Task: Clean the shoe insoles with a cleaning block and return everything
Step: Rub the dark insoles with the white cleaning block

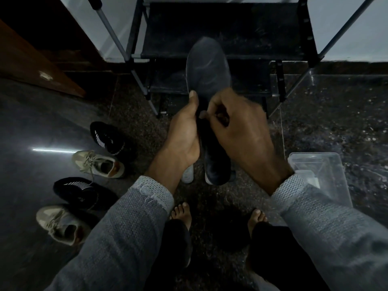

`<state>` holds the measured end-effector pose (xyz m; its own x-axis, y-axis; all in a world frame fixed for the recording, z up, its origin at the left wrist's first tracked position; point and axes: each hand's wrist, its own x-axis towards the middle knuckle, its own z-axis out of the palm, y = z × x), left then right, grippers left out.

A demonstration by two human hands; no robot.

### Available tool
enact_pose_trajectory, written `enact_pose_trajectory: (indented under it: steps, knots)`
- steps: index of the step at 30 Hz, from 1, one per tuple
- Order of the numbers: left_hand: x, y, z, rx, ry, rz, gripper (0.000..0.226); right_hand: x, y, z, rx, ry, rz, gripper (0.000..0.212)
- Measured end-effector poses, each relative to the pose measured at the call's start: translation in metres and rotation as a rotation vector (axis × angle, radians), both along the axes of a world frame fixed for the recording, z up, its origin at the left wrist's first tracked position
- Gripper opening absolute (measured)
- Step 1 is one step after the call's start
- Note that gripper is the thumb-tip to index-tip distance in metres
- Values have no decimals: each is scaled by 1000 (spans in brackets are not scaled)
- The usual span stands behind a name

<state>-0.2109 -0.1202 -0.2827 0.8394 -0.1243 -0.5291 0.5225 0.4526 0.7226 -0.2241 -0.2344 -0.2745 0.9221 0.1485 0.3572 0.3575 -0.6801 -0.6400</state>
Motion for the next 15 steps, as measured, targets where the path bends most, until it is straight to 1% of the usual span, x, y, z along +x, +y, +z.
enact_pose_trajectory:
  steps: [2, 4, 7, 10, 15]
  knots:
    - [1, 2, -1, 40, -16, 31, 46, -7, 3, 0, -54, -9, 70, 8]
    - [2, 2, -1, 23, -12, 36, 45, -9, 0, 0, -73, -17, 84, 9]
    - [2, 1, -2, -53, -5, 14, 49, -2, -9, -1, -65, -19, 32, 11]
    - [1, 1, -1, -69, -2, 0, 49, 4, -12, -3, -21, 0, -9, 12]
    - [1, 2, -1, 31, -27, 39, 47, -6, -2, 1, -44, -8, 106, 6]
